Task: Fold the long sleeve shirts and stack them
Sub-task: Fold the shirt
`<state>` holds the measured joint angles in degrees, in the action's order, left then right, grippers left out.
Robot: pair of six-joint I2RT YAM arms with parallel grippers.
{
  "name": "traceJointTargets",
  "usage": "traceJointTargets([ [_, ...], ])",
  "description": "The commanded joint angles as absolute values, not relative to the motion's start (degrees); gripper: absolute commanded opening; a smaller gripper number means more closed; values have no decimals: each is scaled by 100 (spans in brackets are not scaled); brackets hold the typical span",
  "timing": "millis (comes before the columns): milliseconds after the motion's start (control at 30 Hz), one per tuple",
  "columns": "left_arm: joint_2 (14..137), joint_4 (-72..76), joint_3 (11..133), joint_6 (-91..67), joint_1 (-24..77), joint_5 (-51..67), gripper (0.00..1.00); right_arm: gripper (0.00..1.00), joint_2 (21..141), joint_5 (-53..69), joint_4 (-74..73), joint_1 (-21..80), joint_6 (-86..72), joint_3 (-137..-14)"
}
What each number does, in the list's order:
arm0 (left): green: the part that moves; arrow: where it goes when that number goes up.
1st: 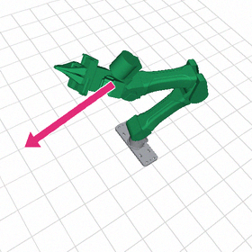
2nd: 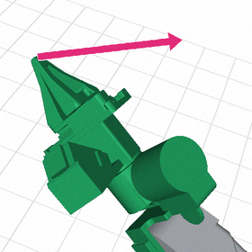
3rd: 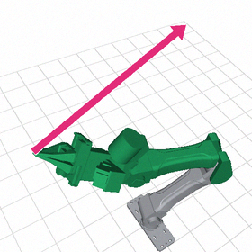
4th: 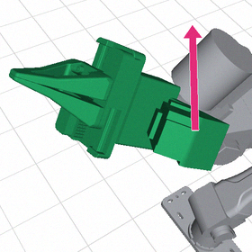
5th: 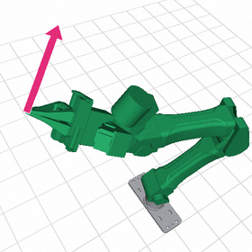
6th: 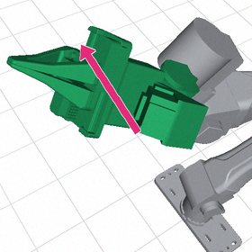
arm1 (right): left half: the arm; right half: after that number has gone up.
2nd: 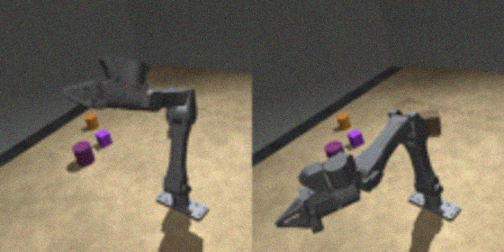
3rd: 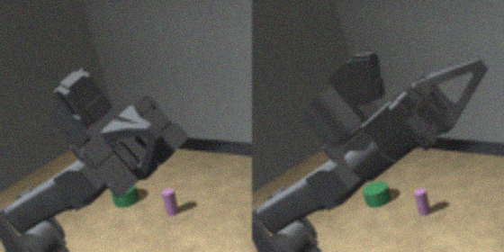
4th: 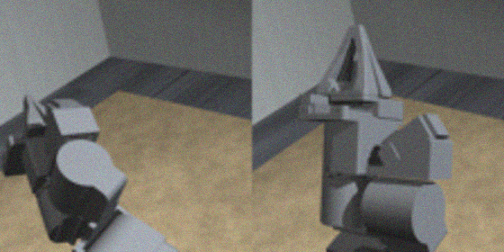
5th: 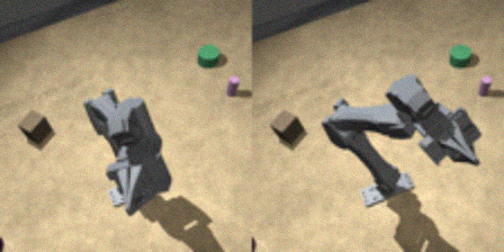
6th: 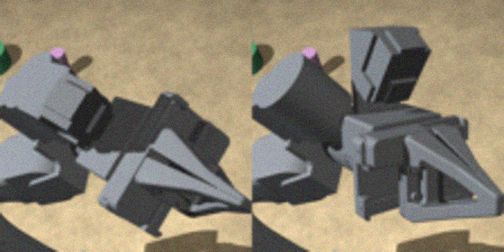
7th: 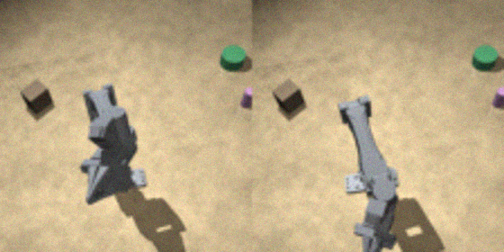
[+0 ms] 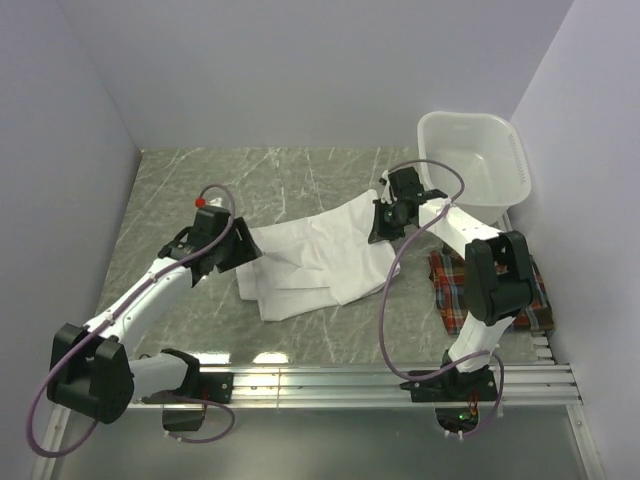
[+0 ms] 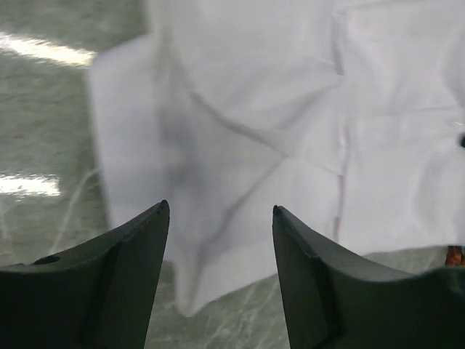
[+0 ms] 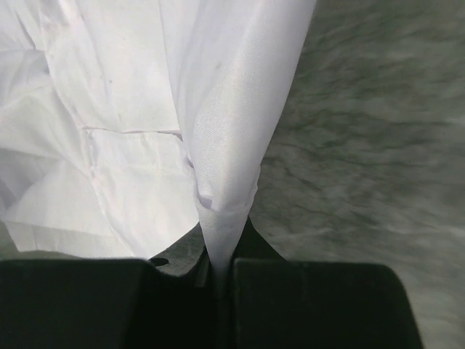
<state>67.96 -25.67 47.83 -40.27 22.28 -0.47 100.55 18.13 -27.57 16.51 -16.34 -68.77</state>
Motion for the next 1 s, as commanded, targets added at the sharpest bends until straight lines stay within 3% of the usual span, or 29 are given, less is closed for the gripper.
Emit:
traceJointTargets([
  [0, 6688, -2031, 4405, -4139, 1602, 499, 64, 0, 9738, 662, -3821, 1775, -1046, -7593],
  [333, 7742, -897, 3894, -4614, 1195, 1678, 60, 0, 9966, -1141, -4649, 2618, -826, -8779],
  [967, 8868, 281, 3560, -5150, 1415, 2048, 46, 0, 11442, -4069, -5976, 4209, -1547, -10529],
])
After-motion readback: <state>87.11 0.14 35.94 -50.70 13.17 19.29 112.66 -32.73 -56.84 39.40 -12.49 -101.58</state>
